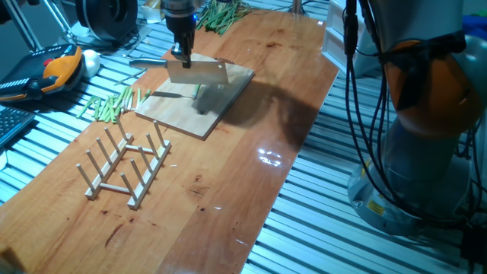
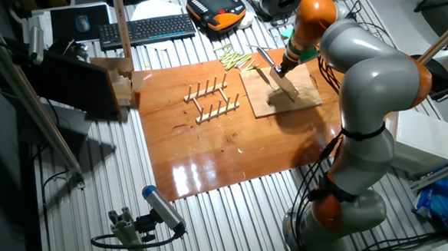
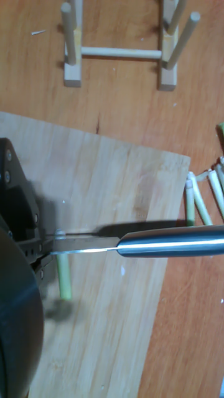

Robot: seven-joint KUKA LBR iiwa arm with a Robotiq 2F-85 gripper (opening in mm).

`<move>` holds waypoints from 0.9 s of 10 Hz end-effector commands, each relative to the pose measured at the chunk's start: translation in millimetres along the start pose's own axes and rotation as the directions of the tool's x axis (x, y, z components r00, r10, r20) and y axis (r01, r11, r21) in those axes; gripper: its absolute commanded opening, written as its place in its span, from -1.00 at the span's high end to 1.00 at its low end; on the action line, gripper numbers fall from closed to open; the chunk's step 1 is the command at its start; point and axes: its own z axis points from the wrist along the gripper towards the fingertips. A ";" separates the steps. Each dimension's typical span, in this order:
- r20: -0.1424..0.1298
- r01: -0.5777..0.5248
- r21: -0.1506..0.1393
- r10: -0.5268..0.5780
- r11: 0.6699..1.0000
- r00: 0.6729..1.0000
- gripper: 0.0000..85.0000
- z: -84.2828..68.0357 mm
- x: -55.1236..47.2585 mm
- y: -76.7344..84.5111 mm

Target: Chop the green garlic

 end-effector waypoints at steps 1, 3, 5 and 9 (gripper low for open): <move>-0.014 -0.002 0.013 0.002 1.000 1.000 1.00 0.2 0.0 0.0; 0.017 0.000 0.001 0.000 1.000 1.000 1.00 0.2 0.0 0.0; 0.014 0.009 0.026 -0.009 1.000 1.000 1.00 0.2 0.0 0.0; 0.015 0.017 0.028 -0.017 0.999 1.000 1.00 14.0 3.9 -7.5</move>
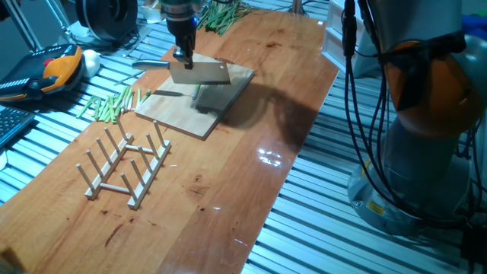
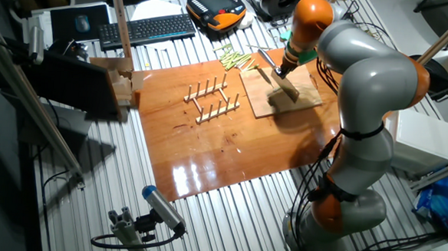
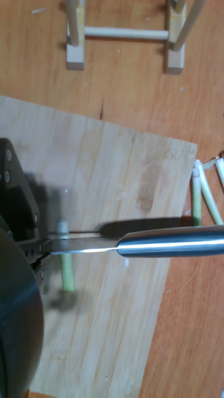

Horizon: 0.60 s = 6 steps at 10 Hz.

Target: Chop the green garlic

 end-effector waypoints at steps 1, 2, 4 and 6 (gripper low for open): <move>0.001 -0.002 -0.003 0.002 1.000 1.000 1.00 3.3 0.7 1.8; 0.005 -0.003 0.000 0.003 1.000 1.000 1.00 9.0 2.3 6.1; 0.013 0.006 -0.006 -0.005 1.000 1.000 1.00 18.0 6.5 2.9; 0.014 0.005 -0.009 -0.005 1.000 1.000 1.00 19.8 7.4 3.2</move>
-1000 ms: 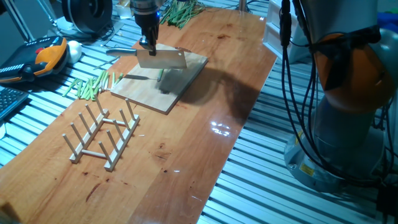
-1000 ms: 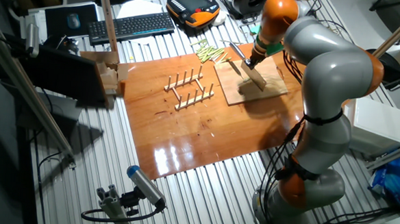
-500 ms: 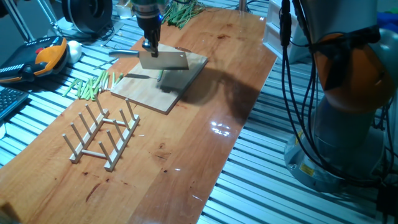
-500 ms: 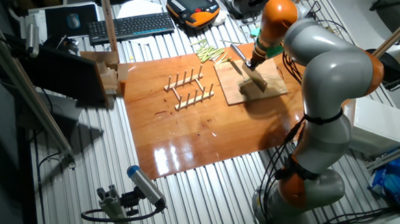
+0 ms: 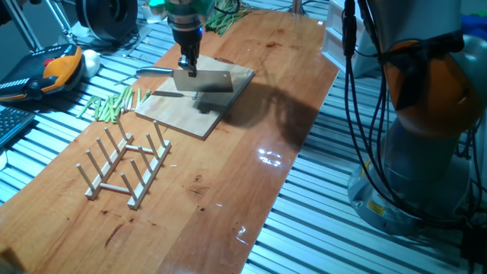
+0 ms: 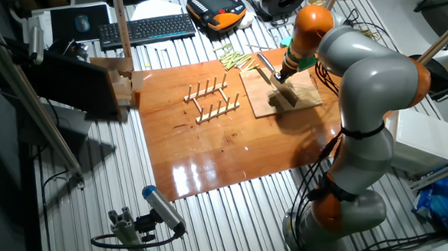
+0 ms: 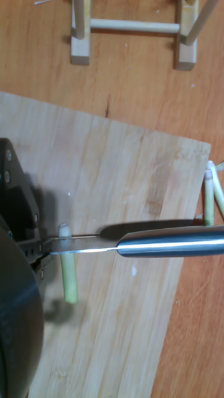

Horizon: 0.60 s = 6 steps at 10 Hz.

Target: Chop the green garlic

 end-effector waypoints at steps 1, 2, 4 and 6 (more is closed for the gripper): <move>0.001 -0.004 0.002 0.004 1.000 1.000 1.00 1.2 0.4 1.9; 0.002 -0.002 0.007 0.002 1.000 1.000 1.00 2.0 0.4 2.2; 0.004 0.004 0.004 -0.004 1.000 1.000 1.00 5.3 0.4 0.5; 0.008 0.005 0.000 -0.005 1.000 1.000 1.00 10.6 0.2 1.1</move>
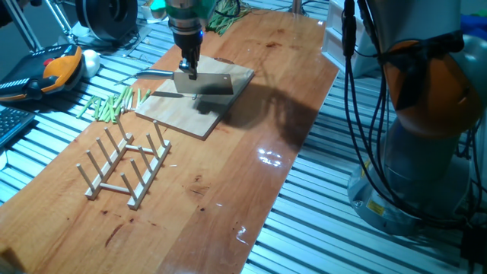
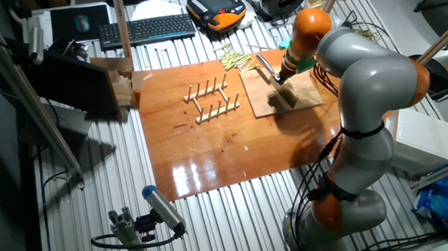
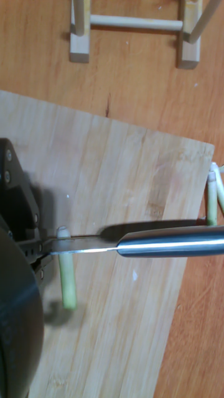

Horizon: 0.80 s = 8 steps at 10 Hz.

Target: Chop the green garlic

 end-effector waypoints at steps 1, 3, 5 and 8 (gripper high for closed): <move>0.000 0.001 0.000 -0.001 1.000 1.000 1.00 2.1 -0.4 -0.5; 0.006 0.004 0.001 -0.004 1.000 1.000 1.00 9.2 -0.1 -0.6; 0.015 -0.001 0.001 0.001 1.000 1.000 1.00 19.3 1.2 2.3; 0.022 -0.001 -0.013 0.001 1.000 1.000 1.00 27.8 -1.0 1.8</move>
